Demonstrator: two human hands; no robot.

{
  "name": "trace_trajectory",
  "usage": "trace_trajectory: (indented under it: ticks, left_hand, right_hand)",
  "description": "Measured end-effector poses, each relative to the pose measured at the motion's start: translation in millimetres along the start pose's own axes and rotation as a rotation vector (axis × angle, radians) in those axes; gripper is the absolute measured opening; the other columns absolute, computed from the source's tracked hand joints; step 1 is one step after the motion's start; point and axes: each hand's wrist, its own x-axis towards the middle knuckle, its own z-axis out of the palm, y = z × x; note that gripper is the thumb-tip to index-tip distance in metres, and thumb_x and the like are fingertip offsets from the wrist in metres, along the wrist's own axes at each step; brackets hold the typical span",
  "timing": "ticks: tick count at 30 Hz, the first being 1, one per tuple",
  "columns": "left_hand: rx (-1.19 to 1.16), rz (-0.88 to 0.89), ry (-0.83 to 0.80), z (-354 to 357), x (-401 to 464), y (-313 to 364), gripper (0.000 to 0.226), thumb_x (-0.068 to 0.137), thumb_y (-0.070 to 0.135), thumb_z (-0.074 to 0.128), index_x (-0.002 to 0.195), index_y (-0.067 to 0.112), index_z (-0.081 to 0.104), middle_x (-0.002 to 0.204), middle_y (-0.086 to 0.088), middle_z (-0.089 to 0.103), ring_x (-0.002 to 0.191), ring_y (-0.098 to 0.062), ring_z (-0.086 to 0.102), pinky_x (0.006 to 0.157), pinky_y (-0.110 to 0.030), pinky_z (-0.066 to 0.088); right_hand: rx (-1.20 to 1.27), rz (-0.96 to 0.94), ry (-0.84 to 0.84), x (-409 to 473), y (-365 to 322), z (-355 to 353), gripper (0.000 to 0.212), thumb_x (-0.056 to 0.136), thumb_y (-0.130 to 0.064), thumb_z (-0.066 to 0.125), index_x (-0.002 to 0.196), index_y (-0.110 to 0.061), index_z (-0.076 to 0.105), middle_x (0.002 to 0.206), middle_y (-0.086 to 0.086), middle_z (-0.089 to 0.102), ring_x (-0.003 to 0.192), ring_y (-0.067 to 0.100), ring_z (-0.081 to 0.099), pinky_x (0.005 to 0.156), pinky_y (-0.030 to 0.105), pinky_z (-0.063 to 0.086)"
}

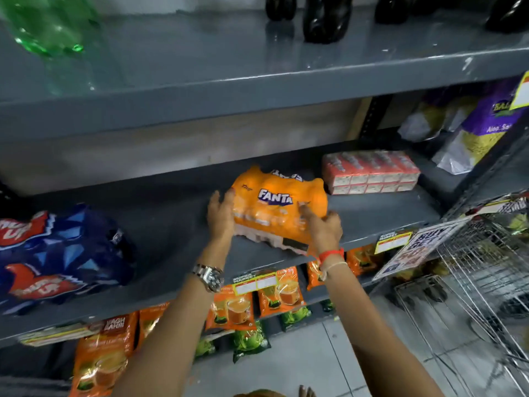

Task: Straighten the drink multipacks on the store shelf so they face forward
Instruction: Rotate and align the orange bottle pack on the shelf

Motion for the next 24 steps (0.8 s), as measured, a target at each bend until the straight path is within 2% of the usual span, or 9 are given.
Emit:
trace_trajectory:
  ticks: [2,4,6,8,10,13,18,20,24]
  left_hand:
    - [0.111,-0.043,-0.082,-0.8,11.0,12.1,0.016,0.087,0.022,0.059,0.088,0.007,0.065,0.092,-0.012,0.066,0.092,-0.024,0.064,0.069,-0.027,0.048]
    - [0.192,-0.072,-0.165,-1.6,17.5,15.0,0.013,0.083,0.018,0.064,0.074,0.009,0.06,0.078,-0.008,0.062,0.061,-0.013,0.067,0.053,-0.019,0.05]
    - [0.256,-0.105,-0.219,-6.3,21.3,15.0,0.023,0.08,0.02,0.068,0.091,0.0,0.064,0.094,-0.016,0.068,0.074,-0.019,0.07,0.072,-0.023,0.055]
    - [0.287,-0.137,-0.216,-8.8,20.2,15.2,0.027,0.078,0.02,0.071,0.095,-0.001,0.065,0.11,-0.022,0.068,0.089,-0.029,0.067,0.09,-0.037,0.052]
    - [0.266,-0.124,-0.166,-9.4,11.7,13.0,0.016,0.078,0.016,0.071,0.087,0.004,0.064,0.112,-0.022,0.066,0.08,-0.026,0.065,0.084,-0.035,0.051]
    - [0.164,-0.062,-0.112,-10.2,-4.7,3.2,0.032,0.079,0.007,0.068,0.109,0.001,0.062,0.111,-0.015,0.065,0.082,-0.023,0.063,0.073,-0.03,0.049]
    - [0.156,0.267,0.038,-16.4,-31.0,-32.8,0.044,0.076,0.01,0.071,0.117,0.008,0.057,0.11,-0.006,0.066,0.099,-0.016,0.065,0.087,-0.034,0.054]
    - [0.203,0.36,0.094,-14.4,-39.7,-54.4,0.059,0.075,0.022,0.072,0.127,0.006,0.051,0.112,-0.005,0.066,0.097,-0.002,0.065,0.084,-0.022,0.054]
    - [0.229,0.388,0.18,-7.2,-45.8,-85.2,0.066,0.082,0.02,0.067,0.14,0.005,0.039,0.126,-0.017,0.062,0.114,-0.023,0.061,0.096,-0.035,0.051]
  right_hand:
    - [-0.005,-0.003,-0.061,12.0,-5.8,0.3,0.054,0.07,-0.042,0.078,0.1,-0.004,0.057,0.11,0.013,0.064,0.104,0.03,0.06,0.09,0.036,0.048]
    - [-0.008,0.054,-0.155,26.0,-8.2,-8.4,0.048,0.066,-0.037,0.082,0.095,-0.013,0.052,0.117,0.011,0.06,0.11,0.032,0.059,0.098,0.043,0.048]
    - [0.045,0.034,-0.227,39.7,-6.5,-12.5,0.044,0.064,-0.032,0.084,0.08,-0.022,0.045,0.122,0.01,0.06,0.11,0.033,0.06,0.1,0.049,0.048]
    - [0.096,0.006,-0.327,48.1,-9.8,-14.3,0.043,0.067,-0.027,0.083,0.084,-0.023,0.044,0.119,0.007,0.06,0.106,0.028,0.06,0.099,0.047,0.049]
    - [0.082,-0.019,-0.4,57.1,-14.1,-16.3,0.052,0.07,-0.026,0.081,0.104,-0.019,0.043,0.119,0.004,0.055,0.107,0.025,0.056,0.101,0.046,0.047]
    - [0.019,-0.159,-0.45,62.2,-15.2,-17.7,0.076,0.071,-0.029,0.08,0.133,-0.013,0.04,0.12,0.0,0.05,0.114,0.021,0.052,0.104,0.041,0.045]
    - [-0.07,-0.51,-0.475,61.1,4.0,-19.4,0.081,0.072,-0.022,0.08,0.14,-0.011,0.038,0.139,0.012,0.047,0.125,0.026,0.049,0.104,0.043,0.046]
    - [-0.129,-0.632,-0.435,57.5,16.1,-19.1,0.084,0.073,-0.022,0.078,0.143,-0.009,0.033,0.141,0.015,0.043,0.129,0.03,0.044,0.107,0.045,0.042]
    - [-0.201,-0.75,-0.414,56.4,35.1,-17.0,0.083,0.073,-0.026,0.071,0.143,-0.005,0.031,0.141,0.02,0.042,0.13,0.035,0.043,0.106,0.048,0.04]
